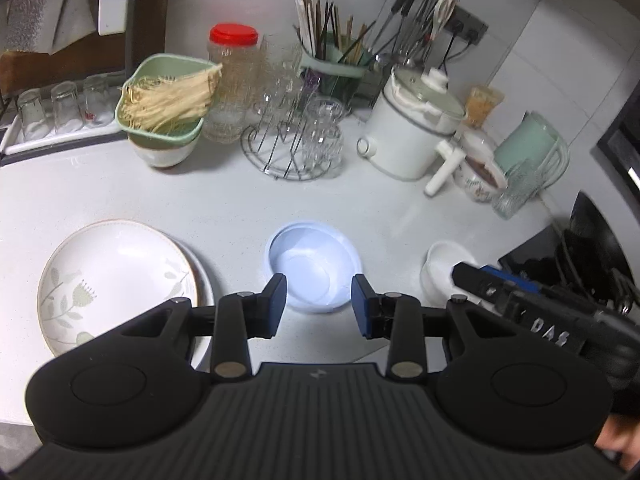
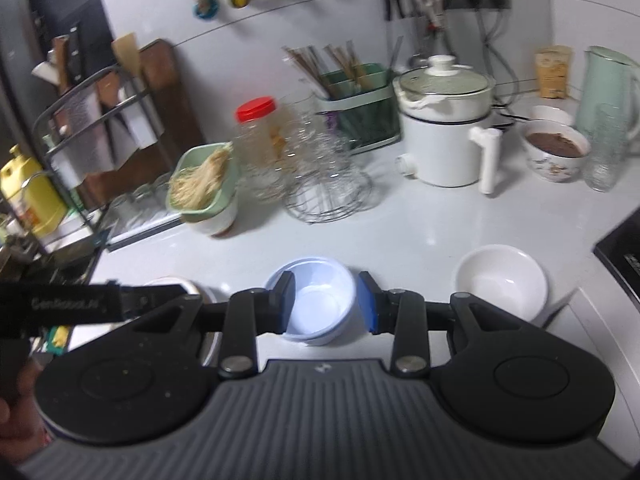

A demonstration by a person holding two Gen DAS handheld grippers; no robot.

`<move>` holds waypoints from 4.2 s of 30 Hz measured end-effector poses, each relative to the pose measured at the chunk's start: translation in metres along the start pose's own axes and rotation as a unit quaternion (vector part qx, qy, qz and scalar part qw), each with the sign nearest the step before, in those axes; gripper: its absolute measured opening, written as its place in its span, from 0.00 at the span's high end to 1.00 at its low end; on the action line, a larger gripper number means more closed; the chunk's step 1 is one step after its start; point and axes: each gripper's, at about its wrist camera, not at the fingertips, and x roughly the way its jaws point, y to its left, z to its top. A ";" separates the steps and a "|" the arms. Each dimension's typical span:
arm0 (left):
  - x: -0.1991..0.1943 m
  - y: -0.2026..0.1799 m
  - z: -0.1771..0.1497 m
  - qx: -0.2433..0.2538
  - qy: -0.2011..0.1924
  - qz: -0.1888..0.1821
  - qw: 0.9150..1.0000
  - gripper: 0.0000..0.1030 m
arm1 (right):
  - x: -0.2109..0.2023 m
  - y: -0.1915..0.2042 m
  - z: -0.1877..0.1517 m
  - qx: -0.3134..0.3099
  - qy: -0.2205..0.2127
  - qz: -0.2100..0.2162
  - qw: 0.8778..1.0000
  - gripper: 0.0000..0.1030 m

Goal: Organize plates and bowls
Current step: 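Pull both grippers back and move toward the white bowl, then close both grippers on the white bowl rim, then lift the white bowl with both grippers over the light blue bowls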

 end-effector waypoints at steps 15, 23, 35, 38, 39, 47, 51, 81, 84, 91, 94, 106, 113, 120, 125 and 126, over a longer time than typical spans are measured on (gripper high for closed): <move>0.033 0.006 0.013 0.071 0.037 -0.099 0.992 0.60 | 0.007 0.001 -0.020 0.051 -0.019 -0.101 0.993 0.65; 0.073 -0.018 0.022 0.101 0.059 -0.143 0.983 0.51 | -0.006 -0.027 -0.027 0.073 -0.021 -0.144 0.987 0.65; 0.168 -0.087 0.046 0.111 0.104 -0.147 0.977 0.44 | 0.030 -0.109 -0.013 0.084 0.015 -0.185 0.979 0.61; 0.193 -0.102 0.049 0.116 0.117 -0.150 0.975 0.44 | 0.044 -0.134 -0.005 0.097 0.022 -0.175 0.979 0.50; 0.202 -0.107 0.050 0.116 0.121 -0.151 0.974 0.44 | 0.049 -0.143 -0.003 0.109 0.026 -0.170 0.979 0.50; 0.266 -0.132 0.056 0.095 0.167 -0.152 0.970 0.45 | 0.087 -0.198 0.007 0.139 0.048 -0.179 0.973 0.51; 0.293 -0.141 0.059 0.084 0.188 -0.148 0.967 0.48 | 0.103 -0.216 0.005 0.151 0.071 -0.168 0.972 0.52; 0.298 -0.131 0.054 0.050 0.213 -0.126 0.968 0.91 | 0.119 -0.209 -0.012 0.187 0.126 -0.100 0.969 0.91; 0.284 -0.129 0.062 0.043 0.211 -0.131 0.968 0.91 | 0.108 -0.201 -0.006 0.189 0.116 -0.097 0.970 0.91; 0.253 -0.121 0.077 0.027 0.223 -0.126 0.966 0.91 | 0.081 -0.180 0.010 0.192 0.093 -0.088 0.973 0.91; 0.243 -0.120 0.082 0.028 0.225 -0.123 0.966 0.91 | 0.073 -0.170 0.016 0.196 0.095 -0.080 0.973 0.88; 0.194 -0.087 0.089 0.015 0.216 -0.117 0.969 0.91 | 0.059 -0.135 0.033 0.180 0.116 -0.053 0.975 0.88; 0.159 -0.050 0.088 -0.004 0.191 -0.110 0.975 0.91 | 0.068 -0.109 0.036 0.165 0.142 -0.020 0.976 0.88; 0.127 -0.006 0.084 -0.040 0.160 -0.100 0.981 0.91 | 0.075 -0.069 0.038 0.139 0.152 0.007 0.979 0.88; 0.106 0.021 0.083 -0.066 0.137 -0.092 0.984 0.91 | 0.079 -0.043 0.043 0.119 0.151 0.027 0.981 0.88; 0.102 0.025 0.082 -0.070 0.133 -0.090 0.985 0.91 | 0.080 -0.038 0.043 0.115 0.152 0.031 0.981 0.88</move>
